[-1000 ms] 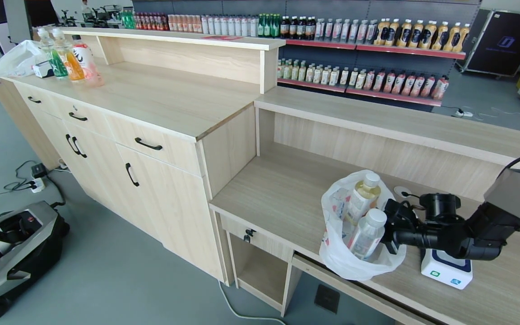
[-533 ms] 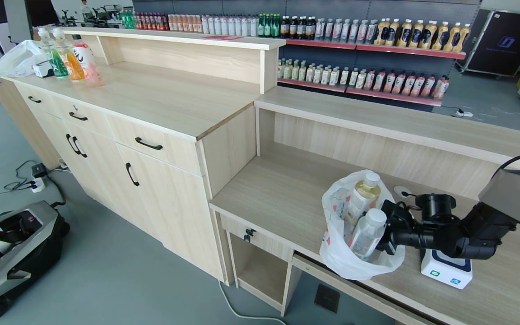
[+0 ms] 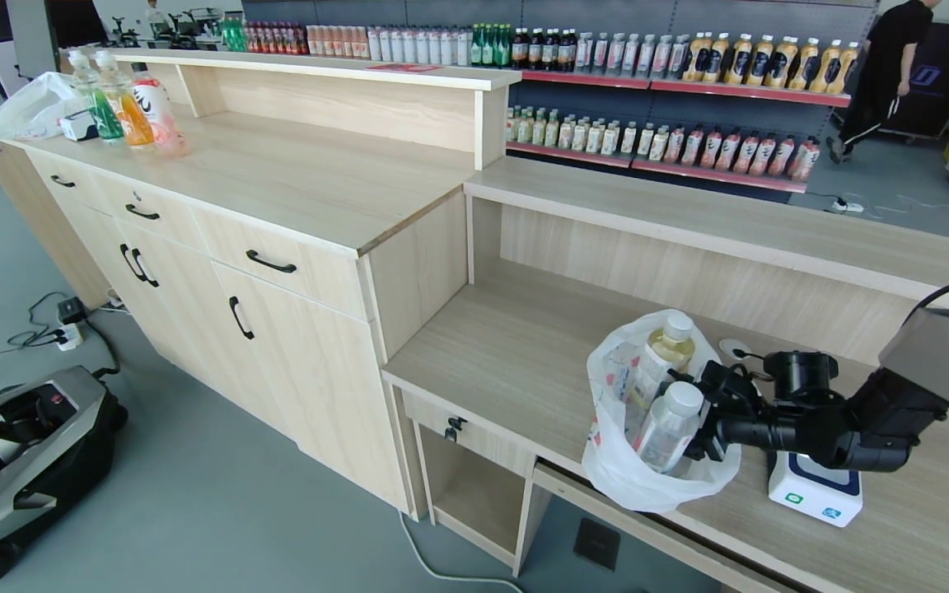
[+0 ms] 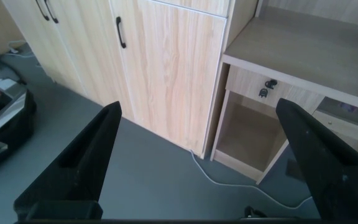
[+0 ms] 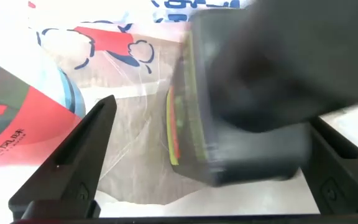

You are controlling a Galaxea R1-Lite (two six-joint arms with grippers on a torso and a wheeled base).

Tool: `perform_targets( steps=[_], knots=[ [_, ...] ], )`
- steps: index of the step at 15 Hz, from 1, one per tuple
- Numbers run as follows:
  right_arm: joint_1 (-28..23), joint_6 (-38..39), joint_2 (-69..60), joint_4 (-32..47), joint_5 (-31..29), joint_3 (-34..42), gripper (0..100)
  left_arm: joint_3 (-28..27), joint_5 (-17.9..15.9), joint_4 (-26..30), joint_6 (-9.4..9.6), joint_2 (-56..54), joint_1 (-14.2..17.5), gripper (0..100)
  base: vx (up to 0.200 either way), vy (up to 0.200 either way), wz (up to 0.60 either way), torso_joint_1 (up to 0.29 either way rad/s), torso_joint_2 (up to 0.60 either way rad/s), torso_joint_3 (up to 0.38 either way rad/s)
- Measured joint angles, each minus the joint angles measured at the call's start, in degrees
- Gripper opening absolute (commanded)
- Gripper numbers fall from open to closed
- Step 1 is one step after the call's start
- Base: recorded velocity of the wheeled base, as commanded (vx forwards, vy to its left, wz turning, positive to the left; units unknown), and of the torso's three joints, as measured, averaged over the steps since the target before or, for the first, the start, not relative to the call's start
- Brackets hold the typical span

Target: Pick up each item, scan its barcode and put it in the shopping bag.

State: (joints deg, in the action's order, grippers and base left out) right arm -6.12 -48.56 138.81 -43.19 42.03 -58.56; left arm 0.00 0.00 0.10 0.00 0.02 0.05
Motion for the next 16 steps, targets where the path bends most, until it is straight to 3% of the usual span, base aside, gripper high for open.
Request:
perform_targets(
  steps=[7, 16],
  knots=[
    [-1.4, 3.0, -1.3, -0.2, 3.4, -1.3, 100, 0.0, 0.0, 0.0, 0.00, 0.0, 0.0, 100, 0.000, 0.000, 0.00, 0.000, 0.00, 0.000],
    [-1.0, 15.8, -9.4, -0.1, 6.8, -1.2, 100, 0.0, 0.0, 0.0, 0.00, 0.0, 0.0, 100, 0.000, 0.000, 0.00, 0.000, 0.00, 0.000]
  ],
)
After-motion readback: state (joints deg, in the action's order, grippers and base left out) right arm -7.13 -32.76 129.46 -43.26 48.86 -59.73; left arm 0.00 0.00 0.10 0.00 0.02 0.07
